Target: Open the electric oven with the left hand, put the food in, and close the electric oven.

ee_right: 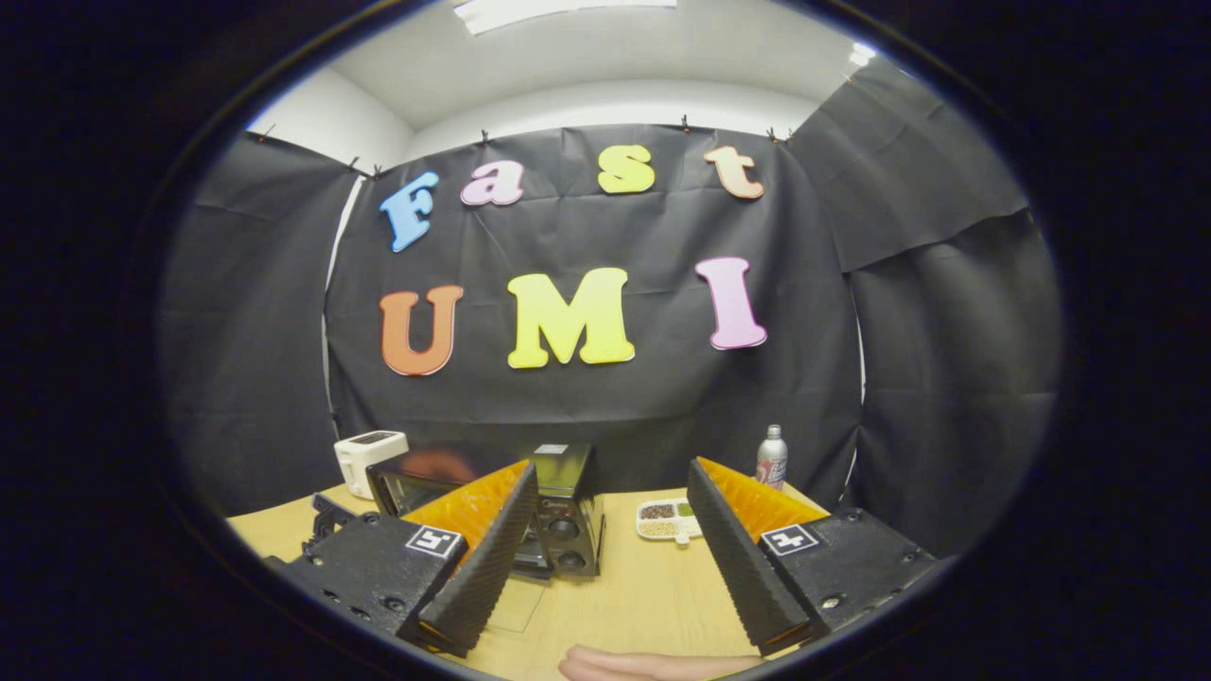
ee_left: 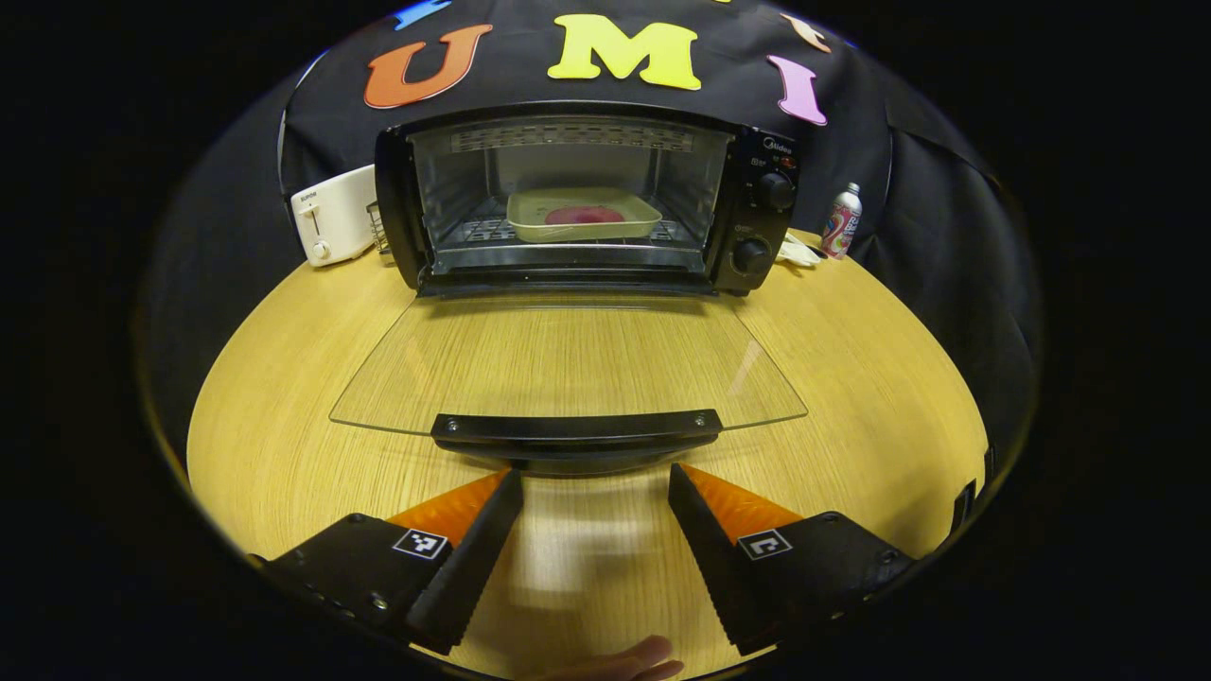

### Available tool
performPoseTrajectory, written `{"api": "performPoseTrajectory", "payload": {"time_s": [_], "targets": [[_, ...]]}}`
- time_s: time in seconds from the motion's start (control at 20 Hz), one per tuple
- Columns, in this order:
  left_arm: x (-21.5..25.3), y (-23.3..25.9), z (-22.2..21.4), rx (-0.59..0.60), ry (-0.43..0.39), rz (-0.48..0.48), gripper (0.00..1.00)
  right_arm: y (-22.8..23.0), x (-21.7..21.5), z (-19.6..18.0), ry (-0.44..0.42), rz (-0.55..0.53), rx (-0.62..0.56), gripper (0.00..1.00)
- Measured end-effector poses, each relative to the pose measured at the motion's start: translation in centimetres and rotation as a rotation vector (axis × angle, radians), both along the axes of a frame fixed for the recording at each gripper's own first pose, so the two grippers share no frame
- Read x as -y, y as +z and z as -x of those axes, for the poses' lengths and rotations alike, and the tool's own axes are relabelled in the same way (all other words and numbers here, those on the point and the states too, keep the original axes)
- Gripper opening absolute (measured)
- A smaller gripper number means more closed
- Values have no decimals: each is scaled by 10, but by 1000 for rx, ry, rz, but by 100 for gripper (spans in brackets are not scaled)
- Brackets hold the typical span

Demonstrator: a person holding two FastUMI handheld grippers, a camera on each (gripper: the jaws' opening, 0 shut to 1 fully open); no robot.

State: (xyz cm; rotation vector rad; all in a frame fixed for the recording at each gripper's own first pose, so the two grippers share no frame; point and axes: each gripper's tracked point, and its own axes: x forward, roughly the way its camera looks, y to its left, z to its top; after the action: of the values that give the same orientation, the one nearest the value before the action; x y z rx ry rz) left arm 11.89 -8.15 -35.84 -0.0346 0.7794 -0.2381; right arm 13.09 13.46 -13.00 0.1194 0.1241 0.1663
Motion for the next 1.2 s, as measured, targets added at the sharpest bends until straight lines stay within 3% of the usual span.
{"api": "performPoseTrajectory", "payload": {"time_s": [0.05,0.1,0.8,1.2], "targets": [[0,1,0,1,1,-2,100,-1,0,2,-4,4,-2,96],[1,2,0,4,-2,-5,95,-1,1,1,-8,8,-2,96],[-5,33,-2,9,28,31,95,-14,-3,-9,-8,2,-28,96],[4,66,-23,91,9,40,96,-11,0,-15,-11,17,-23,96]]}}
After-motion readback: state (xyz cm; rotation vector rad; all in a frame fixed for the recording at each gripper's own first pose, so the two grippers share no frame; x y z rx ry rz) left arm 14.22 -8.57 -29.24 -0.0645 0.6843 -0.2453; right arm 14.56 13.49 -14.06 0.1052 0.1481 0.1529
